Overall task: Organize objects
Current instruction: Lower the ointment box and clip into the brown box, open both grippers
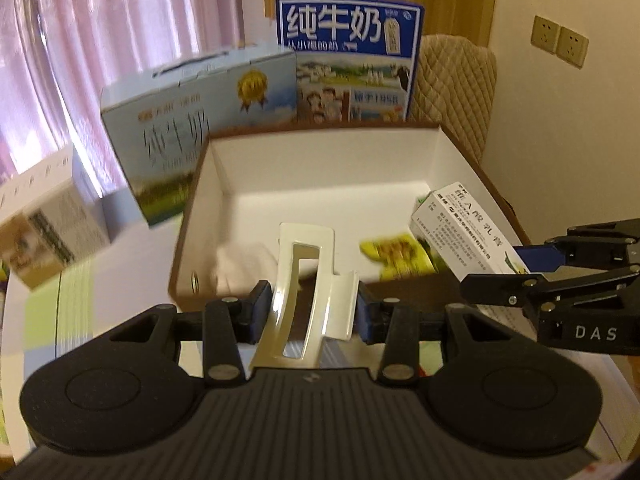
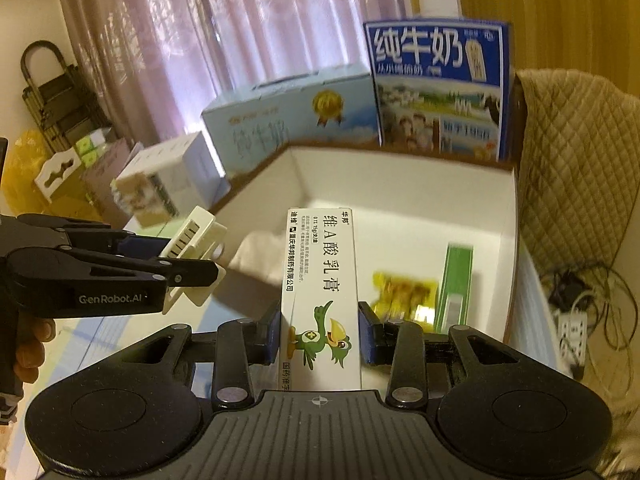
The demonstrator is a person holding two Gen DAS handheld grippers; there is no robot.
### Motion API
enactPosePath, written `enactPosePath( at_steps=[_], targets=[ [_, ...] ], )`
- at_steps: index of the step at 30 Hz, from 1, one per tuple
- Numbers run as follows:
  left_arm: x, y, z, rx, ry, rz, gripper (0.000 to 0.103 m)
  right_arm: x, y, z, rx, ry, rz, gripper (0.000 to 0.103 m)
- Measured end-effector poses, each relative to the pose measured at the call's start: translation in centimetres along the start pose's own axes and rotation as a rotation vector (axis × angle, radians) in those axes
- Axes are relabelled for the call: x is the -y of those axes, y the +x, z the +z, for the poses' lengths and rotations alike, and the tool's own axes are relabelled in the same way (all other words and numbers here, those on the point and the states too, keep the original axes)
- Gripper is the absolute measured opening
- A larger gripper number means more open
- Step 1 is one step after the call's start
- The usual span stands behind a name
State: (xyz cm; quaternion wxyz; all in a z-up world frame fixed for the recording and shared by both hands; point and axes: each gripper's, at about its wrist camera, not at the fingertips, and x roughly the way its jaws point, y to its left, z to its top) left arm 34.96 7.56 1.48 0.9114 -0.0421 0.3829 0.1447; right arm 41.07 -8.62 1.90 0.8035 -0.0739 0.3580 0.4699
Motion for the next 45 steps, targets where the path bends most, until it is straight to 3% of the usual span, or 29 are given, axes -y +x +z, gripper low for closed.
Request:
enactPosePath(
  at_steps=[5,14,21,30,41,45],
  targets=[
    [-0.3,2.2,3.3,0.027,0.027,0.008,0.038,1.2,1.9,3.2,0.029,0.025,-0.011,0.035],
    [-1.6,7.2,7.1,-0.022,0.017,0.013,0.038,2.8,6.2,6.0,0.006,0.064,-0.033,0.035],
    [-2.3,10.8,6.5,-0.112,-0.002,0.004,0.038,3.8,9.8,4.8,-0.080,0.126,-0.044,0.035],
    [-2.8,13.3,5.9,-0.167,-0.020,0.001,0.038,4.5,12.9,3.7,-0.158,0.164,-0.057,0.035],
    [-3.2,14.2,5.8,-0.192,-0.030,0.002,0.038,4.8,14.2,4.0,-0.149,0.226,-0.043,0.036],
    [-3.2,14.4,5.7,-0.198,-0.034,0.000,0.038,5.2,13.7,4.3,-0.121,0.249,-0.055,0.047]
  ],
)
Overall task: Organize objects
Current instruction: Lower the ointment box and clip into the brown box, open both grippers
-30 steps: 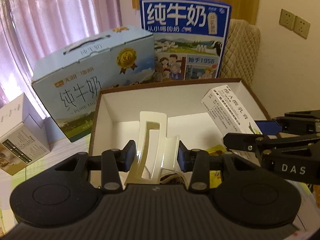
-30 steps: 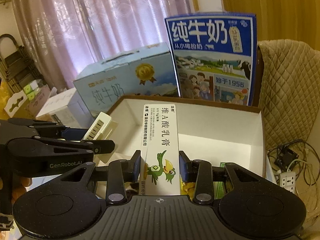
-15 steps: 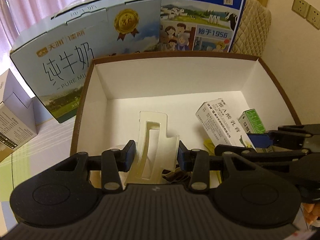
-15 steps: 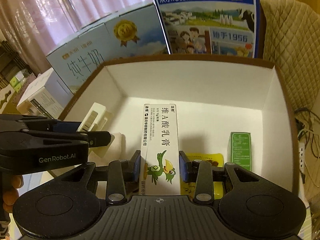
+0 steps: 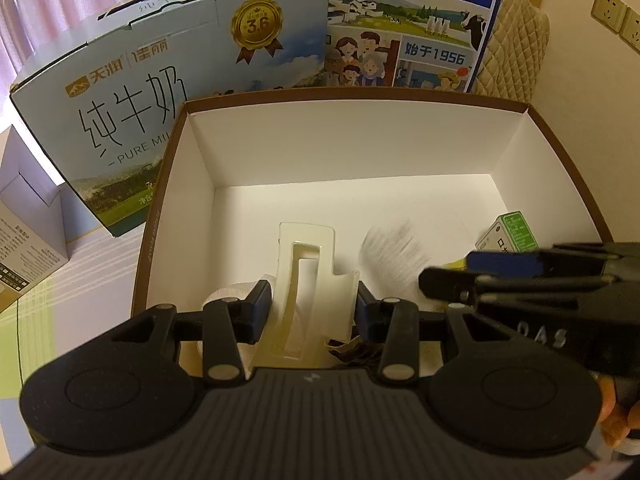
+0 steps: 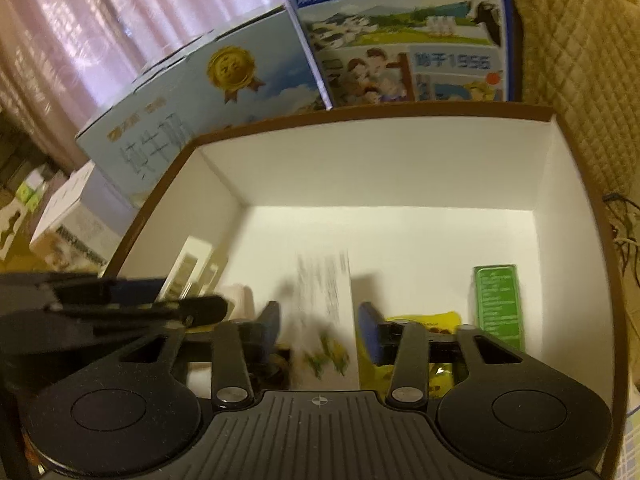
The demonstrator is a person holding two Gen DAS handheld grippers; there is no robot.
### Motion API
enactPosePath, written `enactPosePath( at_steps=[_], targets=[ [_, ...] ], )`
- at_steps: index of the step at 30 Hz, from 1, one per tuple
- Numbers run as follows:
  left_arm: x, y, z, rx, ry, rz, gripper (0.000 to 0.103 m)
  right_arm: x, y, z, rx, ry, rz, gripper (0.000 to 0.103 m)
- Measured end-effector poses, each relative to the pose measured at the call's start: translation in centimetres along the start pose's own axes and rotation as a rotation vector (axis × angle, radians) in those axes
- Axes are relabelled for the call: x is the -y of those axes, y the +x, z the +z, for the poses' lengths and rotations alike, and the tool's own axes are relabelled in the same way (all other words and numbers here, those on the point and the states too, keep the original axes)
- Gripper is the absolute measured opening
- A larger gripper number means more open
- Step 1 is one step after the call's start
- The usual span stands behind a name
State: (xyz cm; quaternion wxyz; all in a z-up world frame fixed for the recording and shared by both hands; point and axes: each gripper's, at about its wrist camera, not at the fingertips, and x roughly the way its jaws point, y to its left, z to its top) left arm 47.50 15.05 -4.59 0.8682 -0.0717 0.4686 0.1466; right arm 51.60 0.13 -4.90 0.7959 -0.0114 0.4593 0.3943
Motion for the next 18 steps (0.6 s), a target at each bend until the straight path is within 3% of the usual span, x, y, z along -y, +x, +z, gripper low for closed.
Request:
enactPosePath(
  at_steps=[14,18],
  targets=[
    [0.0,-0.4,0.4,0.019,-0.013,-0.005,0.037,0.7,-0.8,0.0,0.006,-0.002,-0.013,0.048],
    [-0.3,-0.7,0.3,0.017,-0.029,-0.002,0.052,0.7,-1.4,-0.1,0.013,-0.015,-0.018,0.048]
  ],
)
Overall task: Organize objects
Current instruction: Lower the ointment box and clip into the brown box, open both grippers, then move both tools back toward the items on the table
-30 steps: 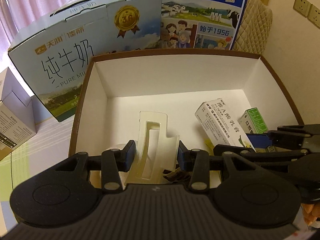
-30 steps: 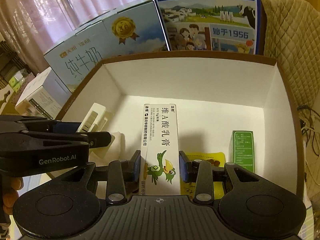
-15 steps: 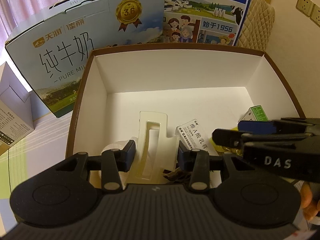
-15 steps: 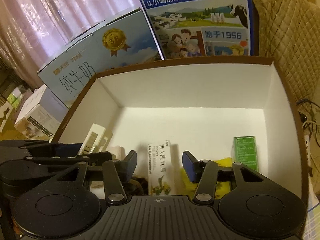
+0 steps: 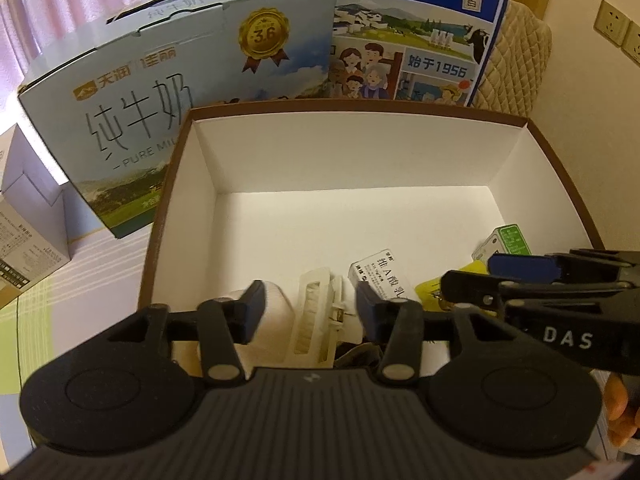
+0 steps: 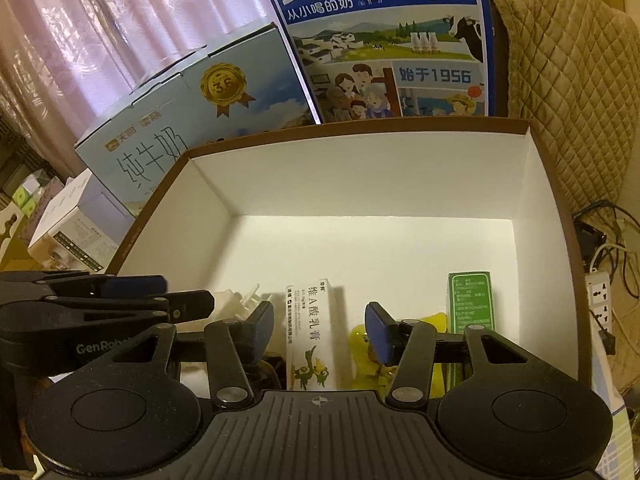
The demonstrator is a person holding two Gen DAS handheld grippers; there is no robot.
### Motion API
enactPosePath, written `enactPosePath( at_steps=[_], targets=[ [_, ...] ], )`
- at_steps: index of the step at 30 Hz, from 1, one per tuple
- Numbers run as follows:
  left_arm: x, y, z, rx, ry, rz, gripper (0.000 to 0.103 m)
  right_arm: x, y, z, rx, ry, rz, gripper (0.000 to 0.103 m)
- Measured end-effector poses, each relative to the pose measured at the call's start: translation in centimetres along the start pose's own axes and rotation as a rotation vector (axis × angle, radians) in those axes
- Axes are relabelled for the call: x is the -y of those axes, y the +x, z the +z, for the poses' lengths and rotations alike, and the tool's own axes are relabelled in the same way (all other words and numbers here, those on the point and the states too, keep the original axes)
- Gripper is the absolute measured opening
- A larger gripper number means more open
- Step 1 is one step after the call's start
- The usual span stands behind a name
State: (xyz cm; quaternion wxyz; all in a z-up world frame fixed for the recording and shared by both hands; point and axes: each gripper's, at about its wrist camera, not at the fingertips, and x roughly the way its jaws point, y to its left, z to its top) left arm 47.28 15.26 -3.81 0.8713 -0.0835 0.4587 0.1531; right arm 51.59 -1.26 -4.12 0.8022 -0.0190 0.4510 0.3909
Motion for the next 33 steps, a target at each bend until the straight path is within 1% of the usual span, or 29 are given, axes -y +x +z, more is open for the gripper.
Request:
enactPosePath(
  at_steps=[2,4,7,11,12,19,25,33],
  targets=[
    [-0.2,-0.3,-0.2,0.001,-0.006,0.002,0.055,0.0,-0.4,-0.1,0.002,-0.008,-0.001,0.049],
    [-0.3,-0.6,-0.4,0.003,-0.013,0.005,0.063,-0.1,-0.8,-0.3,0.004,-0.022,-0.006,0.050],
    [-0.5,-1.2,-0.7,0.008,-0.019,0.010,0.071,-0.2,-1.5,-0.7,0.012,-0.048,-0.019,0.053],
    [-0.8,-2.5,-1.4,0.024,-0.031,0.006,0.075,-0.2,-2.9,-1.5,0.036,-0.077,-0.037,0.057],
    [-0.8,-2.9,-1.6,0.029,-0.035,0.006,0.077,-0.3,-3.2,-1.6,0.042,-0.080,-0.038,0.057],
    [-0.3,-6.0,-2.9,0.066,-0.051,0.000,0.079,-0.6,-6.0,-2.6,0.081,-0.078,-0.030,0.059],
    [0.3,-8.7,-3.9,0.093,-0.059,-0.008,0.080,-1.0,-8.7,-3.6,0.114,-0.073,-0.006,0.059],
    [1.3,-12.1,-6.1,0.111,-0.074,-0.006,0.080,-1.8,-12.2,-5.7,0.149,-0.083,0.024,0.059]
  ],
)
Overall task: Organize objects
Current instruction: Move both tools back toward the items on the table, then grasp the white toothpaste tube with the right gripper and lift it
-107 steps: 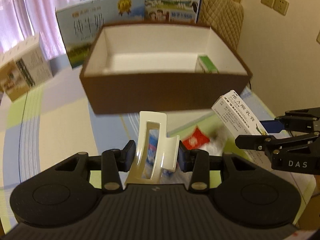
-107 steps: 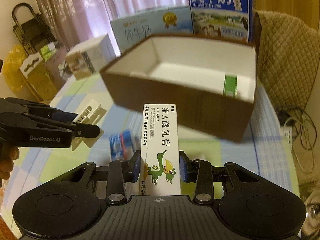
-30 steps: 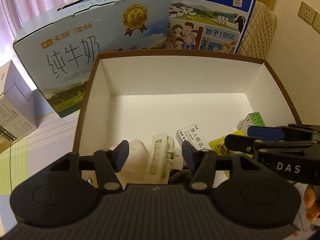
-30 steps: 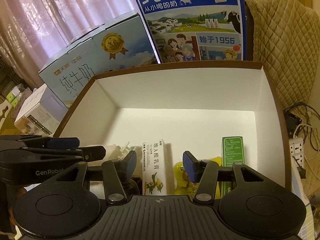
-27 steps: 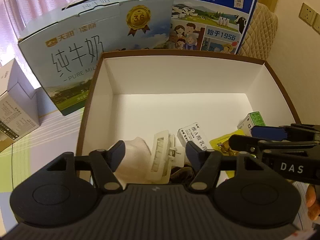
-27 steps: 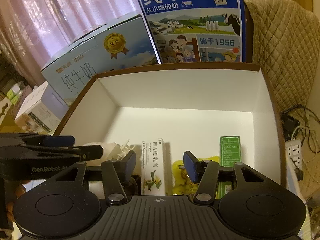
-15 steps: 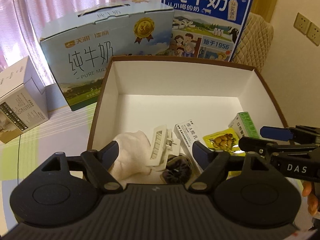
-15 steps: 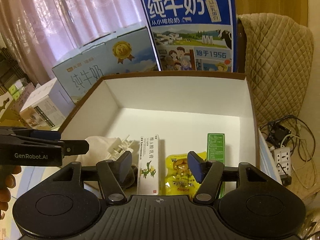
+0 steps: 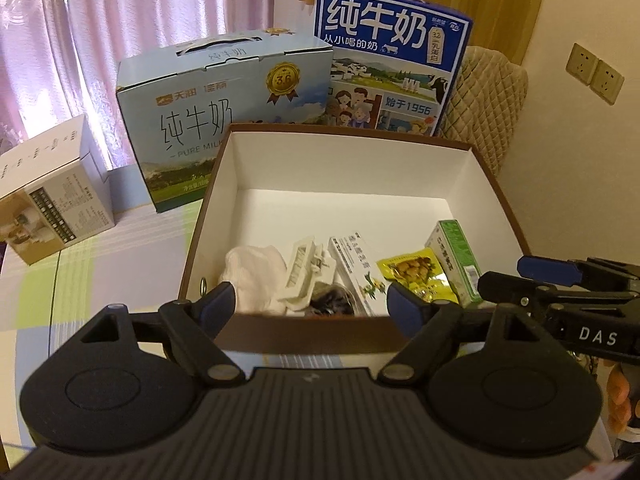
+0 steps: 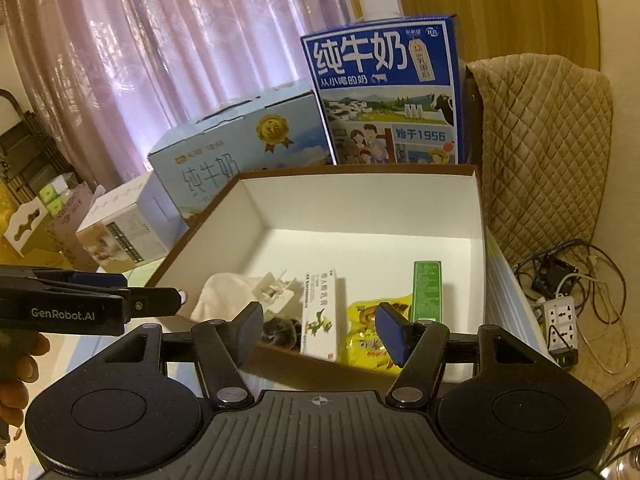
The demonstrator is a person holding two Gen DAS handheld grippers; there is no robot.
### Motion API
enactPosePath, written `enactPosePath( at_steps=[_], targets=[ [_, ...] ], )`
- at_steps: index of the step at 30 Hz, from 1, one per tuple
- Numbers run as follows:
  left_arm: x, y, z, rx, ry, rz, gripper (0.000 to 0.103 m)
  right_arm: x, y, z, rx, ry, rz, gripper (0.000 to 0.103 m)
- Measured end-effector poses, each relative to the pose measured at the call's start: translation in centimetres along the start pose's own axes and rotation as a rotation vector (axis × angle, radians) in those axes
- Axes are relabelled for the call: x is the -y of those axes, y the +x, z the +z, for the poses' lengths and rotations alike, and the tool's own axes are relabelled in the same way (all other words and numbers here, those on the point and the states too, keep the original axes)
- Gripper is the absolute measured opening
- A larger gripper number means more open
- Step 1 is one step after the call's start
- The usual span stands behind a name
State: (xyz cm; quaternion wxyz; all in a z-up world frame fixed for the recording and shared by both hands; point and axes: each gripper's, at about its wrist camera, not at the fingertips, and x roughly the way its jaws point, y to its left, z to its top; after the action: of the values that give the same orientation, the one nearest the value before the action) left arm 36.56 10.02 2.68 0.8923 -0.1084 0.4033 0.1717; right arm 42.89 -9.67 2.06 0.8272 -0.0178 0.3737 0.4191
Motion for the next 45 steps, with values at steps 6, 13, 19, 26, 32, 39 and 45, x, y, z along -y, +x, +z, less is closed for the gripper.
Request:
enactPosePath(
  at_steps=[6,13,19,26,32,39,45],
  targets=[
    [0.5,-2.3,-2.1,-0.010,-0.013,-0.015,0.080,-0.8,-2.2,-1.8,-0.004,-0.005,0.019,0.059],
    [0.9,-4.3,-4.5,-0.024,-0.024,-0.022,0.080,-1.3,-4.0,-3.7,-0.019,-0.002,0.024,0.059],
    [0.9,-5.8,-6.5,-0.038,-0.039,-0.028,0.080,-1.6,-5.4,-5.3,-0.029,0.003,0.019,0.059],
    [0.3,-7.2,-9.0,-0.053,-0.061,-0.026,0.080,-1.5,-6.4,-7.8,-0.059,0.008,0.005,0.059],
    [-0.5,-8.0,-11.5,-0.075,-0.079,-0.019,0.080,-1.2,-6.7,-10.0,-0.101,0.007,-0.015,0.050],
    [-1.1,-8.5,-14.0,-0.103,-0.088,0.014,0.080,-0.4,-6.8,-12.3,-0.158,0.023,-0.036,0.040],
    [-1.6,-8.7,-15.4,-0.124,-0.103,0.032,0.080,-0.2,-6.6,-13.7,-0.193,0.020,-0.043,0.037]
  ],
)
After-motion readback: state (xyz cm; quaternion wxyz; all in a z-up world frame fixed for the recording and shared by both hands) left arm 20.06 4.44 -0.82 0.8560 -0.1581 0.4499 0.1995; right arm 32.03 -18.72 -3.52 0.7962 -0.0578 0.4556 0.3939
